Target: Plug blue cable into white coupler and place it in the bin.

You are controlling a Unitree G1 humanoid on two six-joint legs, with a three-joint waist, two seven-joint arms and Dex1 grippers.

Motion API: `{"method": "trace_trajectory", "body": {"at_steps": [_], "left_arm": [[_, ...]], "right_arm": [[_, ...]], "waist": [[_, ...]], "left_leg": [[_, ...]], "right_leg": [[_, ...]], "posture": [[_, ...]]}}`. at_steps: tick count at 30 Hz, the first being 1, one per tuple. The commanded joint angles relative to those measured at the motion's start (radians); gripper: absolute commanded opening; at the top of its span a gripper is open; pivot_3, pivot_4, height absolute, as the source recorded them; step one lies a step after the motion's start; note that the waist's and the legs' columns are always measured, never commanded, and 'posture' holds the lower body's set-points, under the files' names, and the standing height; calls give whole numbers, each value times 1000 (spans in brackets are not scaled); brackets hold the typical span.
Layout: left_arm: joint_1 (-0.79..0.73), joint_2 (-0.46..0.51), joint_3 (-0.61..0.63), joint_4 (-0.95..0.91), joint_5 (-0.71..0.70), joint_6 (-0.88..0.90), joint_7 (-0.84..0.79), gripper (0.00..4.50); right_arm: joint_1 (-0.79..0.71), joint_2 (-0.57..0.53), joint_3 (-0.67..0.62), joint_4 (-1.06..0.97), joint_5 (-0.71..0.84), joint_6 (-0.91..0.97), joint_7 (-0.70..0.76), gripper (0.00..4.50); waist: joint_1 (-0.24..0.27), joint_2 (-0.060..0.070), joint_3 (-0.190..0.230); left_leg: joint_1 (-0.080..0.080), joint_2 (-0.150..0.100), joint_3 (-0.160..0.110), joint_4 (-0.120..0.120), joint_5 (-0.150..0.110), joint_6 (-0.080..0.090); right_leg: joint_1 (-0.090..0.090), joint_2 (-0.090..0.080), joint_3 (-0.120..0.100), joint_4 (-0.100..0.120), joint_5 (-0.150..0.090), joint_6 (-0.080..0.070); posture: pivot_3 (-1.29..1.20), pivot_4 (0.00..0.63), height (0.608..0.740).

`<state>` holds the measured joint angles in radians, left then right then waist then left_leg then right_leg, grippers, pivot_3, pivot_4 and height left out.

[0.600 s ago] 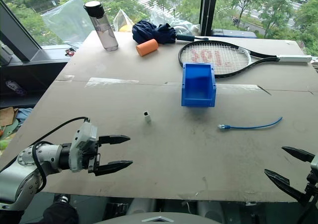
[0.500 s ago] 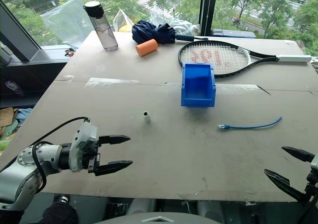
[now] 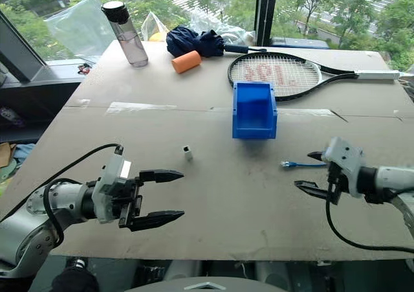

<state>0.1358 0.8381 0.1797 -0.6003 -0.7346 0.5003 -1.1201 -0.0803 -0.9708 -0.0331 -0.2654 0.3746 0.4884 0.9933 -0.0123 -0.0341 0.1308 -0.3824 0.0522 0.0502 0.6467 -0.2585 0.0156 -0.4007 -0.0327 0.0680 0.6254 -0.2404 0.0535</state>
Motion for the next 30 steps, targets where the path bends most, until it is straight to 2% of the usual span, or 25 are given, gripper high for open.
{"method": "trace_trajectory", "body": {"at_steps": [1, 3, 4, 7, 11, 17, 19, 23, 27, 29, 30], "left_arm": [[-6, 0, -5, -73, -13, -4, 26, 4500], [1, 4, -14, -94, 6, -16, 31, 4500], [4, 5, -16, -102, 9, -18, 34, 4500], [4, 4, -22, -124, 2, -6, 58, 4500], [-9, 6, -33, -146, -11, 13, 89, 4500], [-30, 4, -40, -102, -5, 17, 90, 4500], [-40, -2, -49, -74, 21, 0, 93, 4500], [-63, -11, -100, -23, 112, -65, 83, 4500], [-87, -10, -133, 16, 155, -83, 83, 4500], [-105, -3, -155, 42, 201, -92, 93, 4500], [-122, 9, -174, 54, 212, -74, 86, 4500]], "right_arm": [[-139, 55, 144, 249, -130, -104, 59, 4187], [-218, 102, 186, 365, -167, -131, 64, 3575], [-242, 119, 196, 395, -174, -134, 70, 3049], [-286, 164, 217, 453, -196, -143, 71, 1937], [-293, 188, 228, 469, -220, -146, 78, 104], [-259, 171, 211, 333, -173, -72, 127, 46], [-264, 190, 225, 232, -157, -10, 117, 46], [-310, 248, 337, 86, -201, 114, 86, 46], [-367, 304, 414, 77, -230, 181, 65, 46], [-394, 320, 448, 109, -261, 153, 68, 46], [-405, 327, 459, 134, -276, 133, 65, 382]], "waist": [[-1, -1, -1], [-2, 0, 0], [-1, 1, 0], [-6, -2, -1], [-15, -5, -3], [-19, -3, -2], [-20, -2, -1], [-23, 1, 1], [-22, 1, 0], [-20, 0, 0], [-22, -1, -1]], "left_leg": [[0, 0, 0, 0, 0, 0], [1, 0, 0, 1, 0, 0], [1, 0, 0, 1, 0, 0], [2, 2, -1, 1, 0, 0], [5, 3, -1, 1, 0, 0], [5, 4, -1, 2, 0, 0], [4, 4, -1, 2, 0, 0], [3, 5, -3, 0, 0, 0], [3, 5, -2, 0, 0, 0], [3, 4, -2, 0, 0, 0], [3, 4, -2, 0, 0, 0]], "right_leg": [[0, 0, 0, 0, 0, 0], [2, 0, 0, 0, 0, 0], [2, 0, 0, 0, 0, 0], [3, 2, 0, 1, 0, 0], [5, 4, 0, 1, 1, -1], [5, 4, 0, 2, 2, -3], [4, 5, 0, 2, 2, -3], [3, 7, 0, 2, 2, -3], [2, 7, 0, 2, 2, -3], [2, 6, 0, 2, 2, -3], [2, 6, 0, 2, 2, -3]], "posture": [[0, 150, 740], [0, 150, 740], [0, 150, 740], [0, 150, 740], [0, 150, 740], [0, 150, 740], [0, 150, 740], [0, 150, 740], [0, 150, 740], [0, 150, 740], [0, 150, 740]]}}
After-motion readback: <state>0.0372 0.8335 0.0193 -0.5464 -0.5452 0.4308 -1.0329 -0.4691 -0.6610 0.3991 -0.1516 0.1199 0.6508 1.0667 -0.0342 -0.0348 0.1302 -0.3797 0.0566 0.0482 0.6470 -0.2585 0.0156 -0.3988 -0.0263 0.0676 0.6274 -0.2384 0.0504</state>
